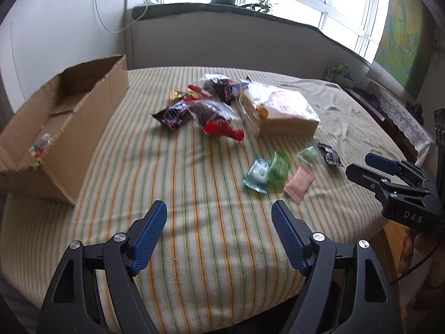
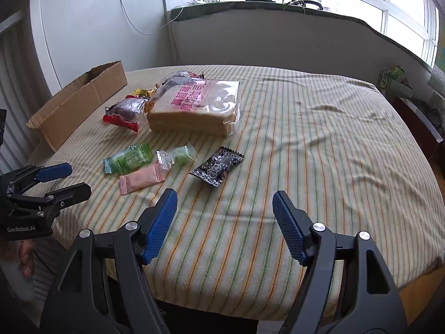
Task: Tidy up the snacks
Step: 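Move both tools back over the snacks on the table, then grasp the clear mint packet with left tool while right tool grasps the black packet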
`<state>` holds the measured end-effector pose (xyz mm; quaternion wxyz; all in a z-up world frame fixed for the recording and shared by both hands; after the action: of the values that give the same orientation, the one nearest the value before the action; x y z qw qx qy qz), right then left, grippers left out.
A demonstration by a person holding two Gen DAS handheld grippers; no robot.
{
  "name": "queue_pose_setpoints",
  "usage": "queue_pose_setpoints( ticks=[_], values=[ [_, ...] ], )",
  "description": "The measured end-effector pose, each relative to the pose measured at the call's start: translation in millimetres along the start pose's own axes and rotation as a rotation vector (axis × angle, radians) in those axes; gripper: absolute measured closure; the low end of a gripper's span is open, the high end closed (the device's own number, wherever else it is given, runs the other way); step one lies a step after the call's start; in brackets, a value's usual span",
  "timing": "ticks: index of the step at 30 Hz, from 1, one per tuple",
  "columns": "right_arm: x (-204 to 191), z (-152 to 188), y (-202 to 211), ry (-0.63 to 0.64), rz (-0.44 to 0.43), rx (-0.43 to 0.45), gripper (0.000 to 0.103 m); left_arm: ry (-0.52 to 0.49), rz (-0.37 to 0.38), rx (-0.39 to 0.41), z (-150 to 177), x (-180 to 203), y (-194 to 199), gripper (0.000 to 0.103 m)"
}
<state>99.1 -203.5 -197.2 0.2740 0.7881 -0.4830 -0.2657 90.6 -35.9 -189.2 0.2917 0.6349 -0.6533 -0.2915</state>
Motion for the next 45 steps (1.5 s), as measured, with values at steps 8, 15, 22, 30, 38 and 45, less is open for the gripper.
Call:
queue_pose_setpoints(
  ticks=[8,15,22,30,38,45],
  values=[
    [3,-4,-15,0.003,0.016,-0.028,0.029,-0.092,-0.051,0.011,-5,6,-12,0.025],
    [6,-14,-31,0.017,0.019,-0.038,0.029,-0.152,-0.04,0.023,-16,18,-26,0.026],
    [12,-32,-43,0.03,0.043,-0.019,0.082,-0.203,0.005,0.059,-36,38,-41,0.064],
    [19,-32,-38,0.017,0.038,0.005,0.093,-0.174,0.046,0.063,-36,38,-38,0.084],
    [24,-30,-31,-0.025,0.014,0.056,0.096,-0.114,0.062,0.059,-36,31,-32,0.084],
    [24,-27,-34,0.035,0.055,0.025,0.094,-0.098,0.063,0.057,-38,26,-32,0.084]
  ],
)
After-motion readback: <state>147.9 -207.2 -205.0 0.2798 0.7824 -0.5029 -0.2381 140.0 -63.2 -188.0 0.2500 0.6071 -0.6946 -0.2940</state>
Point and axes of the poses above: each gripper's, at about its wrist camera, not at the fingertips, and y roughly against the way its jaws point, x to its right, z to its underside, the point moved 10 cm from there along -y, roughly the way its jaws point, and after that the axes turned 9 degrees about -z, right-handed, at the moved point
